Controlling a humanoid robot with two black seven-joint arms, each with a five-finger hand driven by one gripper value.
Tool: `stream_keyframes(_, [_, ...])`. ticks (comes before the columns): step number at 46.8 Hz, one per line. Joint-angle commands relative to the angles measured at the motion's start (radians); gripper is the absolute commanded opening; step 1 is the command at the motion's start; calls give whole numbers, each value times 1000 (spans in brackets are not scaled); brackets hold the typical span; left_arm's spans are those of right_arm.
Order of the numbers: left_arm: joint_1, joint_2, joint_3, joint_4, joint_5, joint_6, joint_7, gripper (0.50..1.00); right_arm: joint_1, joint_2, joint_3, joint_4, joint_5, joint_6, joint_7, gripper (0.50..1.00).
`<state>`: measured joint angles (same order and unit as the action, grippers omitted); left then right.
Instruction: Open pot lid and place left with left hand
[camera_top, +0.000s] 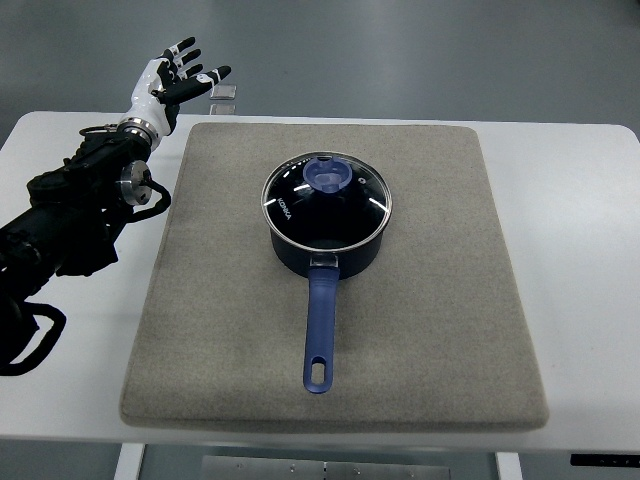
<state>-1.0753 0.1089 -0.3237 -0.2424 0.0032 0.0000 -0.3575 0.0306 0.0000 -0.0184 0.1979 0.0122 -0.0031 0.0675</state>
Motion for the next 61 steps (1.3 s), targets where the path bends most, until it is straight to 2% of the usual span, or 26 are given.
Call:
stream_keyframes(1, [0,0,0,0,0,0,0,926,0,0,0,0,0,0,0,917])
stream_keyframes(47, [0,0,0,-2,0,0,0,926,0,0,0,0,0,0,0,917])
stream_keyframes(61, [-2,0,0,0,3,0,0,956,0,0,0,0,0,0,0,917])
